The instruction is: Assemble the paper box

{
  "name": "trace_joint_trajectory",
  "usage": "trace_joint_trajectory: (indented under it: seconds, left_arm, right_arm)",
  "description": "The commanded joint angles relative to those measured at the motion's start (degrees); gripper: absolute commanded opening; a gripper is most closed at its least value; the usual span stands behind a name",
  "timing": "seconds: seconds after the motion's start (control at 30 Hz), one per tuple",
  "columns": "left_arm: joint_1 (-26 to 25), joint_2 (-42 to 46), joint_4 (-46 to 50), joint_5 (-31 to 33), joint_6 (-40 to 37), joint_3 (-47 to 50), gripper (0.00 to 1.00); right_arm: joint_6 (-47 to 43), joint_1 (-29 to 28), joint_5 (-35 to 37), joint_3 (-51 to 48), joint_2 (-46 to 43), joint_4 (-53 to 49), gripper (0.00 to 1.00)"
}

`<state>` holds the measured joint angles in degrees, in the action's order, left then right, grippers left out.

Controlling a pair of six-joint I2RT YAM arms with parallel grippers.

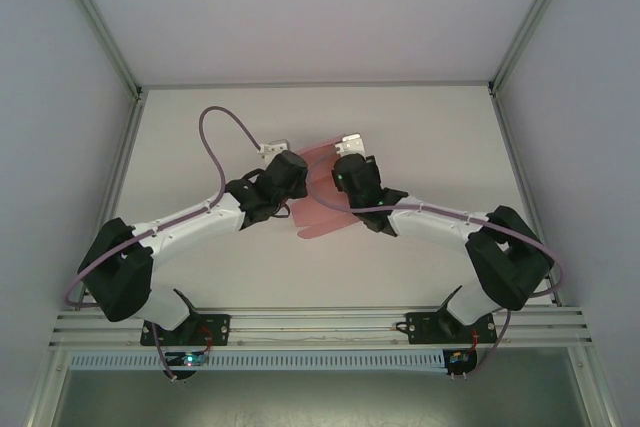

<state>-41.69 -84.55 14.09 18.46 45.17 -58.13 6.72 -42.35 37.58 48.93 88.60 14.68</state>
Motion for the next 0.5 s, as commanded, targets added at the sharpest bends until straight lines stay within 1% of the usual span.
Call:
trace_joint_trajectory:
  seconds: [0.0, 0.07, 0.13, 0.17, 0.23, 0.33, 0.4, 0.43, 0.47]
  left_arm:
    - [0.4, 1.3, 12.9, 8.6, 4.4, 0.3, 0.0]
    - [0.4, 0.6, 12.9, 8.6, 4.2, -0.1, 0.0]
    - [0.3, -0.6, 14.7, 8.6, 4.7, -1.4, 0.0]
    - [0.2, -1.0, 15.2, 8.6, 4.7, -1.9, 0.0]
    - [0.0, -1.1, 15.3, 8.5, 4.4, -2.3, 0.0]
    - [0.0, 0.5, 12.9, 7.1, 3.9, -0.9, 0.0]
    - [0.0, 1.5, 11.5, 6.1, 3.1, -0.2, 0.0]
    - [0.0, 2.0, 11.2, 5.5, 2.7, 0.1, 0.0]
    - [0.0, 2.3, 11.0, 5.3, 2.5, 0.3, 0.0]
  right_arm:
    - [-1.5, 4.5, 35.0, 2.2, 4.1, -4.8, 0.0]
    - [-6.2, 4.6, 39.3, 2.1, 6.9, 1.4, 0.0]
    - [-10.8, 4.6, 40.4, 2.1, 9.0, 8.7, 0.0]
    - [-11.8, 4.9, 39.5, 2.0, 9.5, 11.5, 0.0]
    - [-9.0, 5.0, 36.6, 2.7, 9.7, 10.9, 0.0]
    - [-4.6, 5.1, 29.8, 2.1, 8.7, 10.0, 0.0]
    - [-4.8, 5.7, 20.1, -0.5, 7.0, 13.9, 0.0]
    - [-5.8, 5.8, 13.9, -2.6, 5.8, 17.0, 0.01]
    - [-6.2, 5.9, 9.3, -4.5, 4.6, 20.1, 0.05]
